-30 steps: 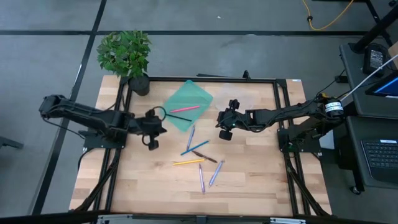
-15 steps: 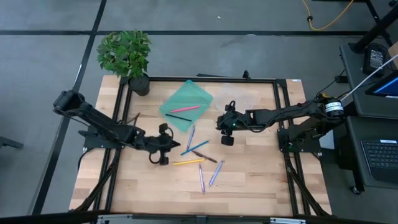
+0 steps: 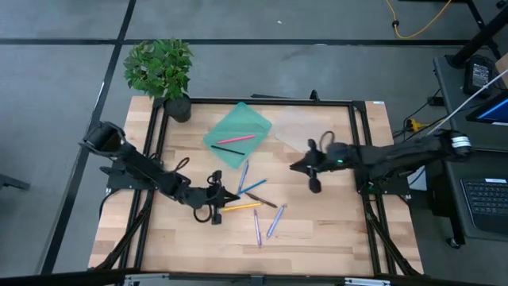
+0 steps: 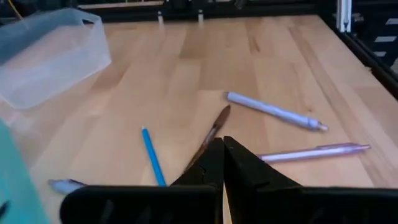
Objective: Sort pens & pencils
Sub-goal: Put the yellow pencil into the blue bin
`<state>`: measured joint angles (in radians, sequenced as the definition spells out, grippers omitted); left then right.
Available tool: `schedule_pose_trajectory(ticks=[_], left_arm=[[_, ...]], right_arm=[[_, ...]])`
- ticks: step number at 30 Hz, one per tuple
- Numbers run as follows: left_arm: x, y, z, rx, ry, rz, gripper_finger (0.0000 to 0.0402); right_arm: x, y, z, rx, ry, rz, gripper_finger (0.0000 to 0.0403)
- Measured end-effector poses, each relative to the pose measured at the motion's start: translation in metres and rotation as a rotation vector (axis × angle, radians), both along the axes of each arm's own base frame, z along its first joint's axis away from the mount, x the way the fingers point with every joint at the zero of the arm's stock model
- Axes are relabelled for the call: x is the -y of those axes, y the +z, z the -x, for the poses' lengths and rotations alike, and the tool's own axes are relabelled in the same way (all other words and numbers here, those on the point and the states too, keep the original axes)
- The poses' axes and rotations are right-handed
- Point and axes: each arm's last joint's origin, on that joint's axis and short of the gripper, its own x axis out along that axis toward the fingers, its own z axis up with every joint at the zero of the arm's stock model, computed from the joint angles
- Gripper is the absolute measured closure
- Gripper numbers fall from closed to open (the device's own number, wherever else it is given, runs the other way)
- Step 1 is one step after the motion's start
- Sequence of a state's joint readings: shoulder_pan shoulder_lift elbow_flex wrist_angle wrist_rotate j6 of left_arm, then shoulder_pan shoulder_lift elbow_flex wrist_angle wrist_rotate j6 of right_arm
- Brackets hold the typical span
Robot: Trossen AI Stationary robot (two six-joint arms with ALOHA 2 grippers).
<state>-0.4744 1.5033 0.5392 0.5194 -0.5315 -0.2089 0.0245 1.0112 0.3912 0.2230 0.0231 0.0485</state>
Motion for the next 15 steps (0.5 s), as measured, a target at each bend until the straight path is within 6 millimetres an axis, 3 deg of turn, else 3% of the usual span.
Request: schedule_pose_trajectory(ticks=[6,15], left_arm=[[-0.001,-0.01,-0.006,-0.034,-0.011,0.081,0.0401],[-0.002,0.013,-0.028,-0.122,0.006,0.09,0.0392]], right_arm=[[-0.013,-0.009,0.032,0.156,0.072,-0.026,0.037],[-0.016,-0.006,0.038,0.179,0.093,-0.013,0.0371]])
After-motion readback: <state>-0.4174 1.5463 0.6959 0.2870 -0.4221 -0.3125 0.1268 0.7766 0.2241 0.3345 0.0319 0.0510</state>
